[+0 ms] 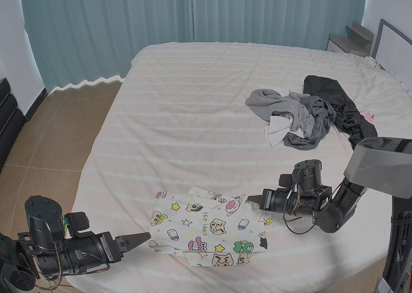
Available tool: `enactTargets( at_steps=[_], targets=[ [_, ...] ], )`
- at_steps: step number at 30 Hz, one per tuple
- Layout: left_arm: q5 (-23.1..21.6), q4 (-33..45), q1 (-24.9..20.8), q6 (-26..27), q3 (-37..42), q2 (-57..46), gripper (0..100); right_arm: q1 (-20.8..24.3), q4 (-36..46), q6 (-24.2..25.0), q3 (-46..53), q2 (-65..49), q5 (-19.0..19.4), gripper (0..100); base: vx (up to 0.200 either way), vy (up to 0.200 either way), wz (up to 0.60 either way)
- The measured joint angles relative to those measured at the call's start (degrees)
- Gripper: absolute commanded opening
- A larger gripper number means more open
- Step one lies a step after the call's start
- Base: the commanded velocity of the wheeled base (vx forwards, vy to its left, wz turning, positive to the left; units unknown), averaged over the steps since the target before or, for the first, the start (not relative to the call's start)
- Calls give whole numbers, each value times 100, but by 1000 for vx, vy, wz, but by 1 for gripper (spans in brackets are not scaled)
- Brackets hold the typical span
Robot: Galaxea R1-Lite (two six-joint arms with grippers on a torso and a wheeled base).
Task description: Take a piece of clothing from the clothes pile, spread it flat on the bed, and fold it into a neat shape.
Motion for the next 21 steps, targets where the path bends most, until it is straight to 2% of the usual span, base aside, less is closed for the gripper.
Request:
enactTargets(
  at_steps=[7, 13, 21],
  targets=[
    [2, 0, 6, 0, 0, 0, 100, -102, -139, 2, 5, 13, -50, 0, 0, 0, 0],
    [2, 0, 9, 0, -9, 0, 100, -206, -686, 9, 110, 22, -290, 0, 0, 0, 0],
    [4, 0, 9, 0, -9, 0, 100, -295, -1089, 5, 485, 27, -325, 0, 0, 0, 0]
  ],
)
